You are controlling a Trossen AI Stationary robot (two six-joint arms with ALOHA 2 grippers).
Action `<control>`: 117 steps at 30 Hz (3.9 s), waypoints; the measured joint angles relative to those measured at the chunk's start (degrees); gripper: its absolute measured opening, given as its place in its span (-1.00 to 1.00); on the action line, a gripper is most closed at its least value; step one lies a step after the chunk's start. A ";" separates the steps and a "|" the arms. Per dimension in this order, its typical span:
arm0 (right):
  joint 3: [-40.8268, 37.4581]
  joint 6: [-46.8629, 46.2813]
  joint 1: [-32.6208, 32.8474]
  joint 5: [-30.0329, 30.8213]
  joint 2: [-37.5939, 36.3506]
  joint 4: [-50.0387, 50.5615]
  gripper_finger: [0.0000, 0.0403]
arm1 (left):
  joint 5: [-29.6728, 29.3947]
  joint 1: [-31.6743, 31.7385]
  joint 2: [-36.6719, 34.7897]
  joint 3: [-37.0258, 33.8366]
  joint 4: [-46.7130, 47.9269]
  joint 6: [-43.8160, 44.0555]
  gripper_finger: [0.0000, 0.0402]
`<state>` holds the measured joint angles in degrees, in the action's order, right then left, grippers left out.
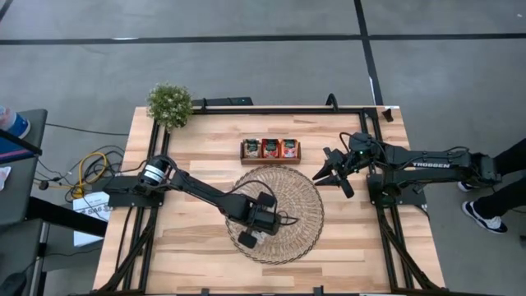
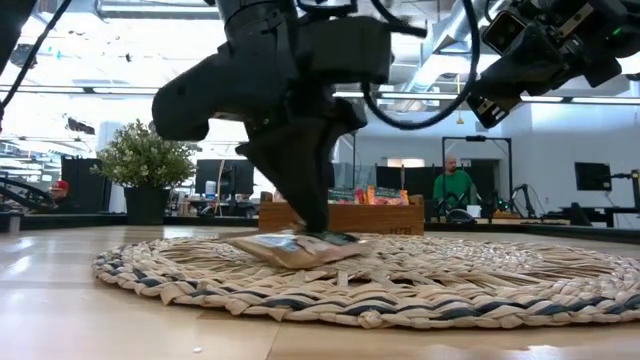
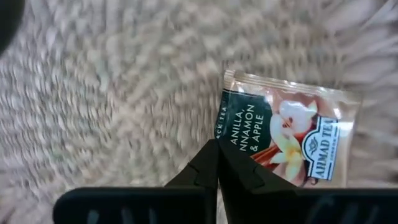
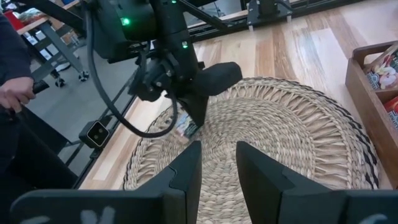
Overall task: Pick & Place Tea
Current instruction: Put the green tea bag to the left of the wooden organizer
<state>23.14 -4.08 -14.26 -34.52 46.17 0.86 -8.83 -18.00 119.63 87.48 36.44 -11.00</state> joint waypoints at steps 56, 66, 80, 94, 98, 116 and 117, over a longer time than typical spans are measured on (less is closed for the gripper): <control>0.01 -0.90 -0.01 0.03 0.02 -1.32 -0.54 | -22.27 22.93 -18.78 0.07 11.48 0.65 -1.00; 0.01 -0.90 -0.02 0.02 0.01 -1.31 -0.54 | -15.81 27.58 -18.78 0.04 11.46 2.94 -1.00; 0.01 -0.90 -0.02 0.00 0.02 -1.31 -0.54 | -12.37 29.29 -18.73 -2.17 9.94 5.03 -1.00; 0.00 -0.92 0.00 -0.07 0.02 -1.29 -0.54 | -10.92 29.88 -18.69 -7.85 3.11 5.34 -1.00; 0.02 -0.92 0.00 -0.11 0.02 -1.29 -0.54 | -10.91 30.77 -18.69 -9.57 2.05 5.54 -1.00; 0.01 -0.98 -0.01 -0.18 0.02 -1.29 -0.54 | -9.40 31.56 -18.69 -15.29 -3.18 6.79 -1.00; 0.02 -0.98 0.00 -0.17 0.02 -1.29 -0.54 | -9.39 31.54 -18.69 -15.47 -3.21 6.79 -1.00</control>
<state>23.15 -5.06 -14.27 -34.70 46.19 -0.43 -18.22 13.54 100.95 72.01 33.23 -4.21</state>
